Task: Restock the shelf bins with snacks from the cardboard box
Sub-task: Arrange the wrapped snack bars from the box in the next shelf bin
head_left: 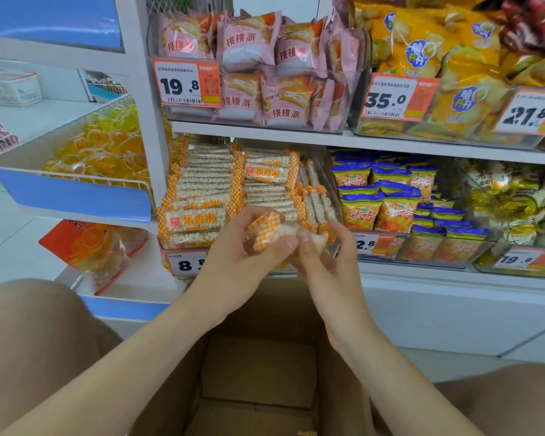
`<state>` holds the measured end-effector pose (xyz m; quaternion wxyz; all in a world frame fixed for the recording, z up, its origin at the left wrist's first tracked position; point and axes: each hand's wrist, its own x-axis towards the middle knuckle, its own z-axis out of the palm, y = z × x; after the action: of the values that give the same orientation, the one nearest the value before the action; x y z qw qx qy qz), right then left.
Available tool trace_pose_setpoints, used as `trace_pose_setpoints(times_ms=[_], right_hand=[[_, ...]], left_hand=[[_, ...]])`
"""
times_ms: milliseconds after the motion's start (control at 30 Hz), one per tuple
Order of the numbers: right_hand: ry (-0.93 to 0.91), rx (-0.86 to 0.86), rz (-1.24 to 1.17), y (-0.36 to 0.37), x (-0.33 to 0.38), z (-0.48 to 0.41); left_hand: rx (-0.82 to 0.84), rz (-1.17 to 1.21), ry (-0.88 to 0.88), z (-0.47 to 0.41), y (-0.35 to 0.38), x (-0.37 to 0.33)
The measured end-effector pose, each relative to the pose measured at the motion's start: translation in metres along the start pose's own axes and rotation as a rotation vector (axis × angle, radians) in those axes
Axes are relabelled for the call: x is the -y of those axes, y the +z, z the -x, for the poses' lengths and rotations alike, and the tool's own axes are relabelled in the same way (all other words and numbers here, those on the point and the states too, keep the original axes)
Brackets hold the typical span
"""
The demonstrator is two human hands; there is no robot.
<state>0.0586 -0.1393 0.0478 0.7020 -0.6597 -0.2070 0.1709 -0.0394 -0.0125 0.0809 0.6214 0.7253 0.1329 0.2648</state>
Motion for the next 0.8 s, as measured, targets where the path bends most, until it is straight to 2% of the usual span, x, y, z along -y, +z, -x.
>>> trace_pose_setpoints(times_ms=[100,200,367,533,633,700,800], right_hand=[[-0.219,-0.059,0.124,0.004,0.004,0.004],[-0.286,-0.081,0.218,0.004,0.005,0.001],[-0.301,0.172,0.349,-0.007,0.016,-0.014],[-0.287,0.418,0.517,-0.022,0.043,-0.034],[-0.27,0.512,0.606,-0.025,0.056,-0.047],[-0.322,0.445,0.698,-0.026,0.058,-0.064],[-0.402,0.281,0.97,-0.025,0.053,-0.101]], left_hand=[[-0.033,0.079,-0.023,-0.002,-0.001,-0.002],[0.012,0.151,-0.054,-0.004,-0.004,-0.007],[-0.043,-0.056,0.076,-0.013,-0.016,-0.018],[-0.01,-0.174,0.07,-0.03,-0.032,-0.028],[0.025,-0.449,0.037,-0.046,-0.041,-0.024],[0.053,-0.685,0.059,-0.057,-0.046,-0.025],[0.08,-0.928,0.078,-0.08,-0.054,-0.026]])
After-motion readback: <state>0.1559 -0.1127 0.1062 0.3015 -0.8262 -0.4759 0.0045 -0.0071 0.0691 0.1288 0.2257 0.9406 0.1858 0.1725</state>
